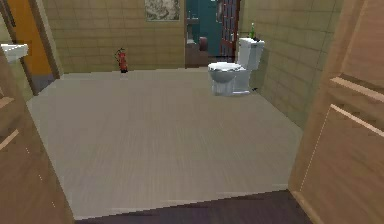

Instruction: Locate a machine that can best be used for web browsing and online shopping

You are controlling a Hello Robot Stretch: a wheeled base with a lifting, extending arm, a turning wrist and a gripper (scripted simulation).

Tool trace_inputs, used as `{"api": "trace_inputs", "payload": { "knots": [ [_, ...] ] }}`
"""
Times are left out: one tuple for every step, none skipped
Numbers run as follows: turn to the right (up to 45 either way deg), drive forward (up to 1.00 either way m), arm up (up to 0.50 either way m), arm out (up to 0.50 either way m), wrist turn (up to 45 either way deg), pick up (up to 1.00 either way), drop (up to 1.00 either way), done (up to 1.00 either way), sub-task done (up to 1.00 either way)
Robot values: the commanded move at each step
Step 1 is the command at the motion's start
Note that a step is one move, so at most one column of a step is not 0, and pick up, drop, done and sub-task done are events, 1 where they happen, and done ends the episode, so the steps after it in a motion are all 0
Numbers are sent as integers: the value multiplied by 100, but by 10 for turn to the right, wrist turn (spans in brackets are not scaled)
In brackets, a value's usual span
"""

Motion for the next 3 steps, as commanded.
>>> {"api": "trace_inputs", "payload": {
  "knots": [
    [-30,0,0,0,0,0,0,0,0],
    [-60,0,0,0,0,0,0,0,0],
    [0,15,0,0,0,0,0,0,0]
  ]
}}
